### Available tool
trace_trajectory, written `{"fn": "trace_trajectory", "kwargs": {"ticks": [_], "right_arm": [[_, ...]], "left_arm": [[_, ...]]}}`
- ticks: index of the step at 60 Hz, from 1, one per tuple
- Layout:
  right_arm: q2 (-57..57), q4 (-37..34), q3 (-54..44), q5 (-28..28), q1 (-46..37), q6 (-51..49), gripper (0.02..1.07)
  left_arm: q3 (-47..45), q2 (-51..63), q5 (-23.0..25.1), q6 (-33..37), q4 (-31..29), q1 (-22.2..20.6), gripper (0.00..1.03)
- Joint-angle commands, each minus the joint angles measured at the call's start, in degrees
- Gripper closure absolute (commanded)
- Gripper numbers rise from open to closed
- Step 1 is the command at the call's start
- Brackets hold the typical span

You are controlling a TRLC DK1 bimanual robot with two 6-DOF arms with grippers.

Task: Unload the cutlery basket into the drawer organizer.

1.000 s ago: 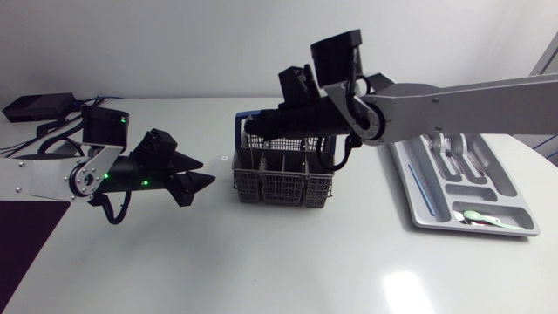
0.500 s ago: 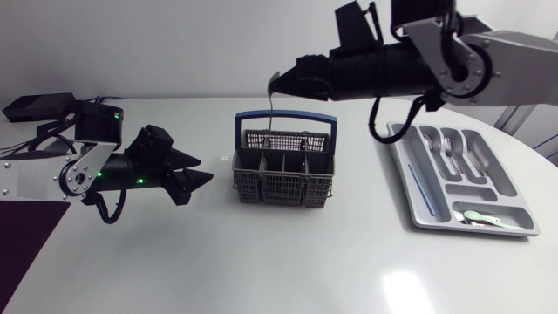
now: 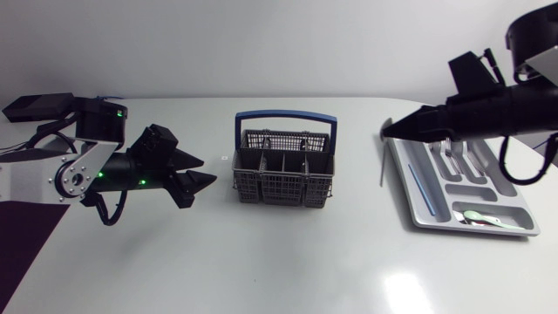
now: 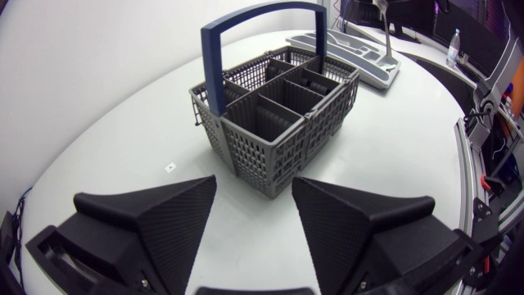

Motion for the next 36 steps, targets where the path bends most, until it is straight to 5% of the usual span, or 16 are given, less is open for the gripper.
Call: {"fn": "trace_trajectory", "kwargs": {"ticks": [1, 16, 36], "right_arm": [[-1.37, -3.65, -1.71, -0.56, -5.17, -8.34, 1.01], [1.09, -9.36, -6.10, 4.80, -20.56, -30.23, 1.01], [6.98, 0.48, -10.41, 13.06, -33.83, -50.44, 1.01]], "left_arm": [[-0.40, -1.30, -0.61, -0.45, -0.92, -0.75, 0.38], [-0.58, -1.83, -1.75, -0.28, -1.54, -0.66, 0.38], [0.21, -2.79, -2.37, -0.19, -3.47, -0.57, 0.38]]}}
